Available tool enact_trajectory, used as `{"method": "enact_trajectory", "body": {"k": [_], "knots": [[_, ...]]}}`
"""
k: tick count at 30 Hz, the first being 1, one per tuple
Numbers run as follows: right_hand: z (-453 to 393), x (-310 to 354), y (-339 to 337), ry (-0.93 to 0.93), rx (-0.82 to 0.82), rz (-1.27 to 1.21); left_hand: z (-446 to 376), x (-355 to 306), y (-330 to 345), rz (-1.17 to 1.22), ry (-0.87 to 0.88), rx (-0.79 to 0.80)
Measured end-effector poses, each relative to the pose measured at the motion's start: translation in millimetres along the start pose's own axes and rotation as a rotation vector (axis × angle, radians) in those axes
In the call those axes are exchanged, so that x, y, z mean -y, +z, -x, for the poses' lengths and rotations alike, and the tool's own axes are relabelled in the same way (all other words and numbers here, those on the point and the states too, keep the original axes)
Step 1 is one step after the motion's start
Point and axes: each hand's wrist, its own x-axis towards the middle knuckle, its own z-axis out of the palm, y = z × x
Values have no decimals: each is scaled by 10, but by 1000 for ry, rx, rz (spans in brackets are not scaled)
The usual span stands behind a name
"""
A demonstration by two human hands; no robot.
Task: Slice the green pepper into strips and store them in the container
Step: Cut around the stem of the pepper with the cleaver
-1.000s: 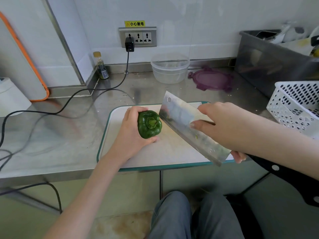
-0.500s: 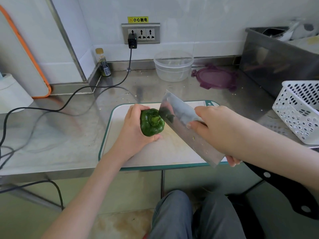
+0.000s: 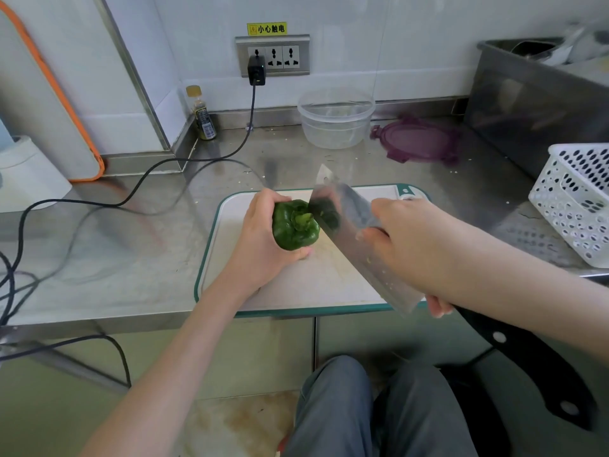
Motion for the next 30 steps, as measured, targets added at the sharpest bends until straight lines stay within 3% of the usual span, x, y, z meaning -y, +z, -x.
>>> {"method": "enact_trajectory", "body": {"k": [18,25,30], "knots": [[-6,49,51,36,-41,-36,-16,-8,-66,-15,-30,14],[-3,96,-41,-23,49,119,-6,-62,-68,-30,-35,39],[-23,52,-55,-50,86,68,42,-76,-85,-15,-51,18]]}}
